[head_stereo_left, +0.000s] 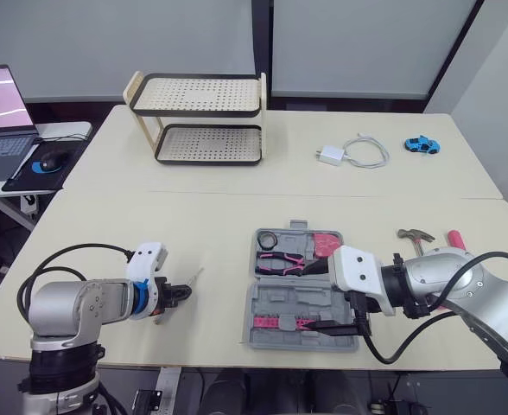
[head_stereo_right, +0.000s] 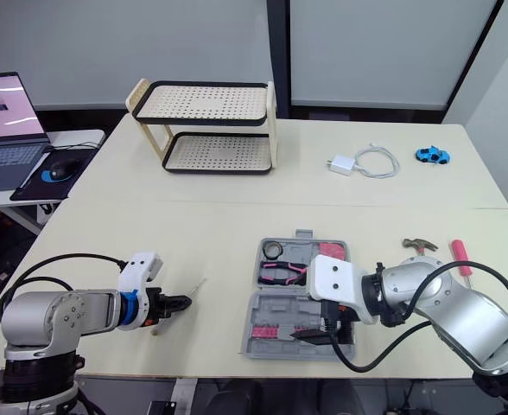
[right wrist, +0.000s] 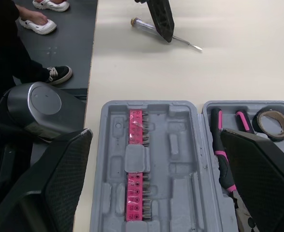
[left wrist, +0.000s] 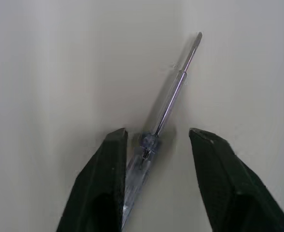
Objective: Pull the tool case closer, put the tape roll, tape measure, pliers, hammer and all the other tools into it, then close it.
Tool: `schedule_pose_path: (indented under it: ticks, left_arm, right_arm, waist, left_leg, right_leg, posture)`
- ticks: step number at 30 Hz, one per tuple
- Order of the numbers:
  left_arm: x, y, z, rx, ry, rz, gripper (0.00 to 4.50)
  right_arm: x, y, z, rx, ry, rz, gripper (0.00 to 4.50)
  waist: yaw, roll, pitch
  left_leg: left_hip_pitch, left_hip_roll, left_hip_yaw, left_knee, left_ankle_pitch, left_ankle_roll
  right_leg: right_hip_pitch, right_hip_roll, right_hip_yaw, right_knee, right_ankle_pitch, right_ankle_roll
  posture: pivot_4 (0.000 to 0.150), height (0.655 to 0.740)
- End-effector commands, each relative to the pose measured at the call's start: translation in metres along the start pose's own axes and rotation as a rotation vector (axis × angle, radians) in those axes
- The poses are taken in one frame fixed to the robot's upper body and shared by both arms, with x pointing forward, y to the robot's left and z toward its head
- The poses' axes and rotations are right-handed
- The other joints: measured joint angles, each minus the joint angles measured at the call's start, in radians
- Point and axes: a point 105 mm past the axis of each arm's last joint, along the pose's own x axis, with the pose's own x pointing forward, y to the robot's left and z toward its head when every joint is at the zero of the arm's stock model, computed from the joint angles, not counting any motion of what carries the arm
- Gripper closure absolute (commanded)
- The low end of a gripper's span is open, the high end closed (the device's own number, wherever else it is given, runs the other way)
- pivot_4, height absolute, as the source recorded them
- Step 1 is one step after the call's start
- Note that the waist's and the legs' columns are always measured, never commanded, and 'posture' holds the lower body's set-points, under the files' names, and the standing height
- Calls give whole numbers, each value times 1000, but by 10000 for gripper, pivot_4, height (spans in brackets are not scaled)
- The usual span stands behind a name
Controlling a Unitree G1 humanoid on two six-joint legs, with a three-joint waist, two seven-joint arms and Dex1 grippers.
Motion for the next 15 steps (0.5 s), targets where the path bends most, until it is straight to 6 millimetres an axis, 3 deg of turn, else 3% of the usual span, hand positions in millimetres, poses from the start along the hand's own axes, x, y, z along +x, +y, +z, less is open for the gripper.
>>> schedule_pose_path:
  ticks: [1, 5, 10, 15]
  left_arm:
    - [-17, 7, 5, 22, -34, 10, 13046]
    - [-38, 12, 6, 89, -52, -18, 189]
    - [-58, 19, 2, 349, -99, -111, 189]
    - [-60, 25, -13, 547, -121, -208, 189]
  right_arm:
    - [-6, -1, 8, -38, -22, -22, 0]
    - [-8, -1, 10, -39, -40, -32, 0]
    - [-9, -1, 15, -46, -75, -38, 0]
    - [-6, -1, 16, -71, -82, -52, 0]
  waist:
    - [-1, 0, 0]
    - [2, 0, 0]
    - [0, 2, 0]
    - [3, 4, 0]
  left_leg:
    - [0, 0, 0, 0, 0, 0]
    - [0, 0, 0, 0, 0, 0]
    - [0, 2, 1, -2, 0, 0]
    - [0, 3, 2, -6, 0, -1]
  right_leg:
    - [0, 0, 0, 0, 0, 0]
    - [-1, 0, 0, 0, 0, 0]
    - [-2, -4, 1, -3, 1, -3]
    - [0, -4, -1, -9, 2, -6]
  posture:
    - [1500, 7318]
    - [1500, 7318]
    - [1500, 7318]
    - [1500, 7318]
